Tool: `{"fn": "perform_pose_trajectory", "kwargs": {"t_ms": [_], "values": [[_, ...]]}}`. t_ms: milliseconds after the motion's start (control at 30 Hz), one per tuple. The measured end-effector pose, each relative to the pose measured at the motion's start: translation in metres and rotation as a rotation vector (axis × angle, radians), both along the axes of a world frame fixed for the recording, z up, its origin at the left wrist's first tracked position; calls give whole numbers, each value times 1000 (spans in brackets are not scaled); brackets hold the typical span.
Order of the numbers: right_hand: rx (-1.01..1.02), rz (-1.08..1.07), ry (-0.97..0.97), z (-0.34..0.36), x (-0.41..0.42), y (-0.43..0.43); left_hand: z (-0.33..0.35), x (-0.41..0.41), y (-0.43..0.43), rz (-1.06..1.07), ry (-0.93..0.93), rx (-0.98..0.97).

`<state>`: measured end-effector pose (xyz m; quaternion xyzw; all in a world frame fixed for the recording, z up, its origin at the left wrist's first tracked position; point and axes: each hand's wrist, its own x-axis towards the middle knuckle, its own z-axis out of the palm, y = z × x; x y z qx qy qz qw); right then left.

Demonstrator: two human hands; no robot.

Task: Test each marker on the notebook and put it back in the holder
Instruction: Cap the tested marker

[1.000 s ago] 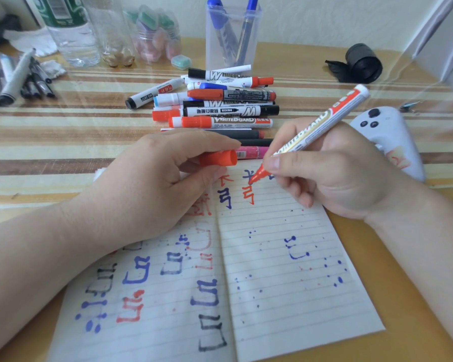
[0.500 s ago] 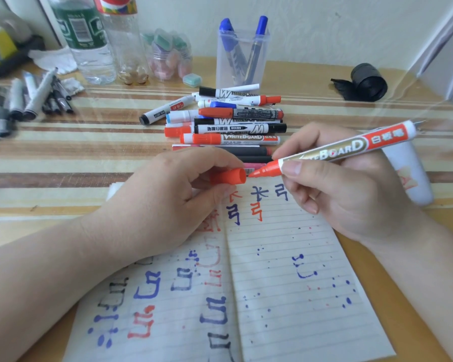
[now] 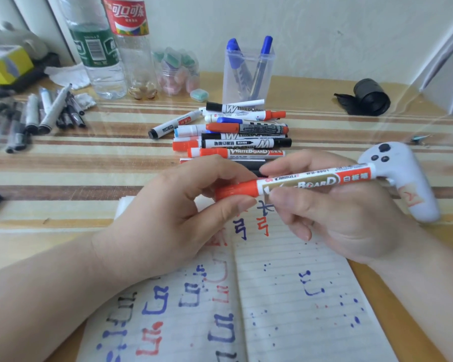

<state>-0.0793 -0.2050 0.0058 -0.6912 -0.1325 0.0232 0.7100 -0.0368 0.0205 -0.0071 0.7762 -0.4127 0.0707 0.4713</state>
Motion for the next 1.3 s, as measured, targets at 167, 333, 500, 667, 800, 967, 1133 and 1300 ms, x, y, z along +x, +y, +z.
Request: {"fn": "perform_pose_trajectory", "kwargs": {"t_ms": [167,333,500,667,800,967,1133,1300], "values": [[175,-139,-15,5,3,-9,0,0,3,-68,178,-167],[-100,-73,-216,0,-7,9,5,-4,-2,-43,466,-386],[-111,-79,-252,-1,-13,24,15,-8,-10,28,679,-451],[-120,-99,-251,0,-13,26,17,-8,-10,54,670,-434],[-125,-120,-212,2,-11,23,10,-4,-8,10,597,-383],[176,-136,-80,10,-5,14,8,-10,-5,-77,314,-387],[326,-150,27,17,-6,28,-1,-1,-4,46,286,-410],[-36,-332,-33,39,-22,21,5,-3,3,58,382,-385]]}}
